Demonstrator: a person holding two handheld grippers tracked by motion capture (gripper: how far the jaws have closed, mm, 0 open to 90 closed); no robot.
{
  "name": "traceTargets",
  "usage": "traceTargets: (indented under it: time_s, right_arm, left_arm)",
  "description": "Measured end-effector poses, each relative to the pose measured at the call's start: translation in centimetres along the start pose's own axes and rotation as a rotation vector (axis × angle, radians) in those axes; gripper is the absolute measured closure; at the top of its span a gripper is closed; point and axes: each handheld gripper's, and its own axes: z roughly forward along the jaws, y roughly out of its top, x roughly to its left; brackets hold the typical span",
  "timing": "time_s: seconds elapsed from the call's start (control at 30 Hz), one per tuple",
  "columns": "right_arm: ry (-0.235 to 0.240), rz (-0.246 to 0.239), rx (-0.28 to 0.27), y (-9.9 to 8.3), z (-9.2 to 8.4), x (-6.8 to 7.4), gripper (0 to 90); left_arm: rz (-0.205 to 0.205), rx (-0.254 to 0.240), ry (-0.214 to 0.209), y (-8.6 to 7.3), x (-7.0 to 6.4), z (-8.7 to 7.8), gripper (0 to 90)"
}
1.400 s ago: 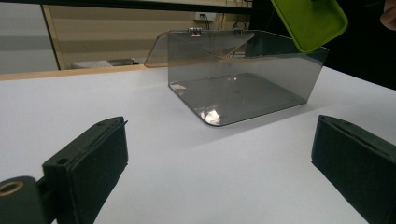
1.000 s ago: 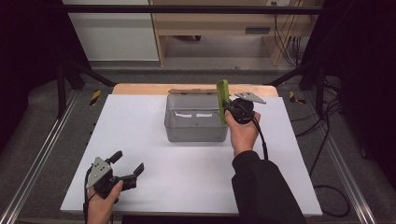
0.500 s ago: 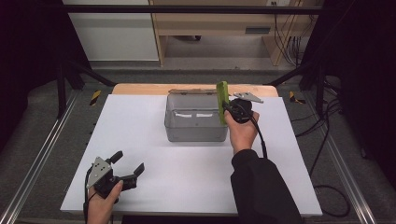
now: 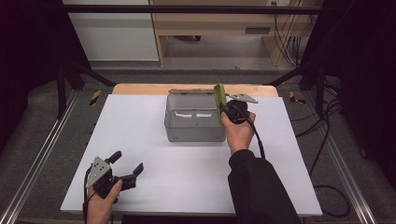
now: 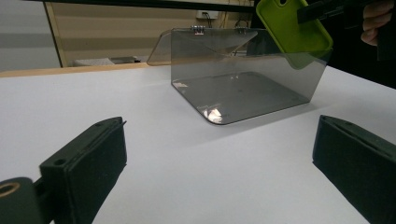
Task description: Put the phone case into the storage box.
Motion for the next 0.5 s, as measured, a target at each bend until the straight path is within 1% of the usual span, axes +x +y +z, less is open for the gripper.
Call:
traceTargets:
  time_s: [0.1, 0.23, 0.3, 0.4, 0.5]
  right_arm:
    - [0.000, 0.001, 0.006, -0.04, 0.12, -0.11, 77.1]
    - [-0.001, 0.004, 0.012, -0.06, 0.19, -0.13, 77.1]
    - [-0.002, -0.002, 0.016, -0.09, 0.25, -0.12, 77.1]
    - [-0.001, 0.001, 0.025, -0.11, 0.31, -0.15, 77.1]
    - [-0.001, 0.000, 0.033, -0.17, 0.43, -0.20, 77.1]
  left_arm:
    - [0.006, -0.003, -0.001, 0.02, -0.06, 0.01, 2.2]
    - [0.012, -0.010, 0.009, 0.04, 0.01, 0.01, 2.2]
    - [0.019, -0.028, 0.016, 0.18, 0.13, -0.17, 2.2]
    - [0.039, -0.061, 0.025, 0.40, 0.43, -0.59, 2.1]
    - [0.034, -0.087, 0.034, 0.49, 0.81, -0.83, 1.5]
